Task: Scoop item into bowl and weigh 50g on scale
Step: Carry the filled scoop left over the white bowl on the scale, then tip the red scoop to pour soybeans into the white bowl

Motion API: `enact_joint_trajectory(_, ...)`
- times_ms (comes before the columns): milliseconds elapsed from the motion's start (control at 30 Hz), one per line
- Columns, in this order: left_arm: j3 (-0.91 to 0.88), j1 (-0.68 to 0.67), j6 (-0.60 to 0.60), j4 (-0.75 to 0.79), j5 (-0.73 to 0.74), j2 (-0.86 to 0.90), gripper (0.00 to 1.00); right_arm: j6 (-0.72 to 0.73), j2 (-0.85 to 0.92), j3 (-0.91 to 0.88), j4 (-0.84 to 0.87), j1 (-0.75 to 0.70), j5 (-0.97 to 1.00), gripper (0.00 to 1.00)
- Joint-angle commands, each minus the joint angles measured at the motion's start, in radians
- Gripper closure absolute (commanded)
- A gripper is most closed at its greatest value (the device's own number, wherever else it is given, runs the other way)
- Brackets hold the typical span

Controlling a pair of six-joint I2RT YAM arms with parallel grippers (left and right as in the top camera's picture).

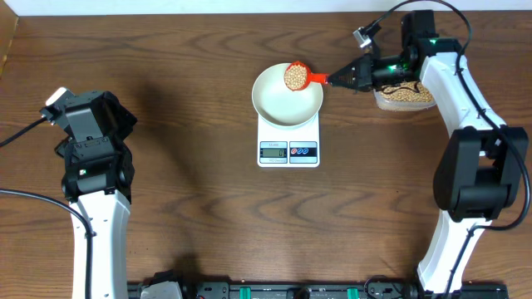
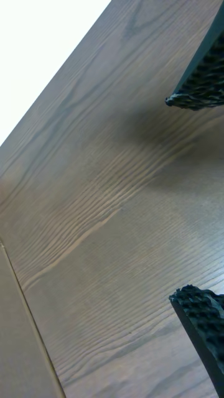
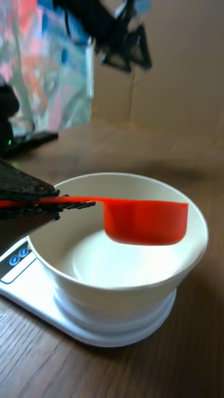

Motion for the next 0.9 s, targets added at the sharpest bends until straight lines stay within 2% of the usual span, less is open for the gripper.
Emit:
enact_joint_trajectory(0,0.0,0.004,-0.001,-0.002,-0.014,0.006,0.07,-0.046,-0.072,0.029,-0.017,0.058,0.1,0.99)
enact_joint_trajectory(533,0.0,0.004,-0.001,-0.002,-0.014,0.006,0.07,-0.103,-0.18,0.029,-0.061,0.186,0.474,0.99)
enact_joint_trajectory(867,0.0,0.004,-0.002,-0.002,-0.014,0.006,0.07,-0.128,-0.185,0.029,-0.08,0.234,0.561,0.99)
